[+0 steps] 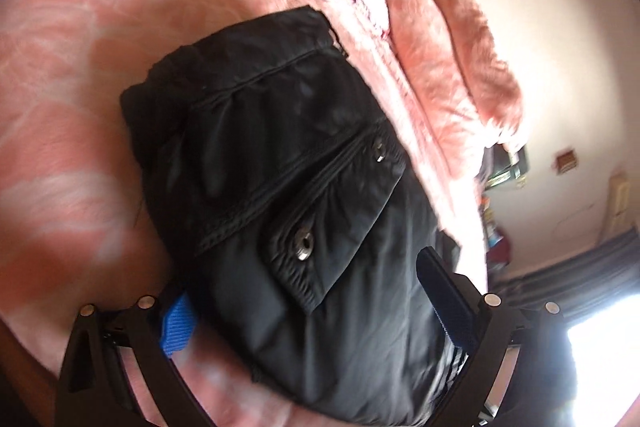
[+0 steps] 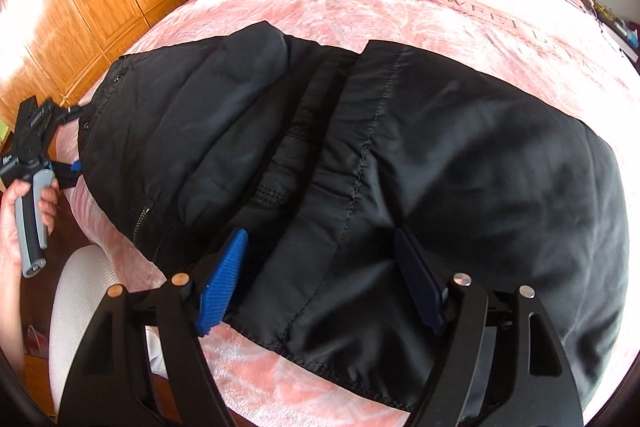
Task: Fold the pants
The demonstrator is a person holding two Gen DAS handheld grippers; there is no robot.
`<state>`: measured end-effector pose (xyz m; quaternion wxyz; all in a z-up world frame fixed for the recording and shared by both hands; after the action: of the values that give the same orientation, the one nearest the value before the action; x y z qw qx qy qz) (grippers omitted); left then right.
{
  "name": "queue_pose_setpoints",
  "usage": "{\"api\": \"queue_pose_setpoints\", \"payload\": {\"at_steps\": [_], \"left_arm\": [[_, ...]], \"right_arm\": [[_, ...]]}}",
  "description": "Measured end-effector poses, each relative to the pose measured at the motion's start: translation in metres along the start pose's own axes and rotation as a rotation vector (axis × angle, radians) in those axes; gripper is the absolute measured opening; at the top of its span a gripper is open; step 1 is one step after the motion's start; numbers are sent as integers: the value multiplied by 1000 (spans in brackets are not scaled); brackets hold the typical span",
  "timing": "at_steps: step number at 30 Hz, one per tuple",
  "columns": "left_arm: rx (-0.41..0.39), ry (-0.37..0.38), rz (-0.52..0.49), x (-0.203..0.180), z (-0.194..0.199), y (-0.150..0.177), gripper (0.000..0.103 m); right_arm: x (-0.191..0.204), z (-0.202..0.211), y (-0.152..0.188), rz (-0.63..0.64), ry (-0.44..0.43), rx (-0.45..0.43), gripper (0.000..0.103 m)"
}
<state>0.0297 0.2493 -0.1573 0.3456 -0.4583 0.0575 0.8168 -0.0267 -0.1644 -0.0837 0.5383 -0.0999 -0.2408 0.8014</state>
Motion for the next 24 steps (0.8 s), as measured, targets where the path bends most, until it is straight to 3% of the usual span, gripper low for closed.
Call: {"api": "queue_pose_setpoints", "payload": {"at_steps": [3,5,12,13,14,15,17,20,24], "left_arm": [[-16,98,46,-6,3,-2,74],[-20,147,62,-8,6,-3,69],[13,104,80,5,-19,-6,67],[6,103,76,3,-19,-5,63],[-3,102,79,2,-18,-5,51],[-5,104,82,3,-18,-4,47],[-12,116,88,3,-14,-3,29],[-29,146,87,-3,-6,-1,21],[-64,157,56,-22,1,0,18]], "right_arm": [[1,-1,1,12,4,-1,79],[1,-1,1,16,4,-1,79],[5,-3,0,27,9,1,83],[5,-3,1,27,9,0,83],[5,-3,1,25,6,-1,83],[4,-3,1,22,1,-2,83],[4,-2,0,17,-7,-3,83],[3,-1,1,11,-17,-9,83],[0,3,1,-9,-31,-23,83]]}}
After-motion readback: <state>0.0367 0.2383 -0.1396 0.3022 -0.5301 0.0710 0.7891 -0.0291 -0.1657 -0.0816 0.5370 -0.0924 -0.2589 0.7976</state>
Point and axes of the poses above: each gripper's, at about its wrist camera, not at the fingertips, and z roughly against the way its jaws point, x to its left, y to its underside, the point moved 4 cm from there along -z, roughly the way its jaws point, and after that the axes turned 5 degrees about z, right-handed, at the moved point
